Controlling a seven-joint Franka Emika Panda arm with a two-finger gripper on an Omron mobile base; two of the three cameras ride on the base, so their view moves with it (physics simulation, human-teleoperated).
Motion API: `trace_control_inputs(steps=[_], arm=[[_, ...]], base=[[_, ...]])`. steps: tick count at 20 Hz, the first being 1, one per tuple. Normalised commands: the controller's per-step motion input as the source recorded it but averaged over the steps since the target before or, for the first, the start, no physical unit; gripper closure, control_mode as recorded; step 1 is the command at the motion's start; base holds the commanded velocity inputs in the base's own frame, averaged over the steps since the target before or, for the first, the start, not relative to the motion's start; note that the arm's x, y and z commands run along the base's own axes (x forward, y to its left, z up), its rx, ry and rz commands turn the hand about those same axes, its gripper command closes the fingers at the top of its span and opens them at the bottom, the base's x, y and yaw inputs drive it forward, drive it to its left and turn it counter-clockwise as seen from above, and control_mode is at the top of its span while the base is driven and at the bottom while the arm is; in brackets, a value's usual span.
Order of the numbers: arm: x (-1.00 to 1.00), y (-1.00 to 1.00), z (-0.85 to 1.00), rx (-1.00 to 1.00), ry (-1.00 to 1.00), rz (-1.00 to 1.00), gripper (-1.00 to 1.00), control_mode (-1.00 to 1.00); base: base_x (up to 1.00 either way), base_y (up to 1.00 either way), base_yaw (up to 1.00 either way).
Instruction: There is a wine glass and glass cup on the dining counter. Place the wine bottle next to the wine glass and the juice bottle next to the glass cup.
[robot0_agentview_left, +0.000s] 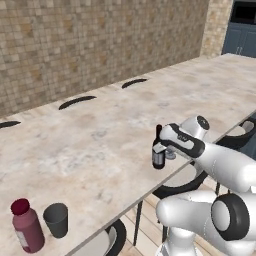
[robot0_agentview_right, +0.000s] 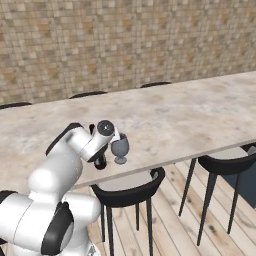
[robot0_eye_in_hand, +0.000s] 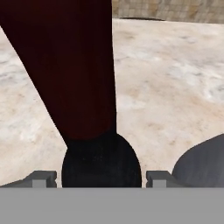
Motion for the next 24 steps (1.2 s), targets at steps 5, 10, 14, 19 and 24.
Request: trace_control_inputs(steps=[5, 10, 14, 19, 24], arm=[[0.18, -0.01, -0.04, 0.00, 0.00, 0.04, 1.00, -1.00], [0.17, -0.02, -0.07, 0.00, 0.00, 0.03, 1.00, -1.00], [0.11, -0.02, -0.16, 0.00, 0.00, 0.04, 1.00, -1.00], [0.04, -0.04, -0.18, 0.00, 0.00, 0.02, 1.00, -1.00], [0.01, -0.01, -0.22, 0.00, 0.00, 0.00, 1.00, -1.00]], base=[[0.00, 0.00, 0.00], [0.00, 0.00, 0.00], [0.00, 0.00, 0.00], [0.00, 0.00, 0.00], [0.00, 0.00, 0.00]])
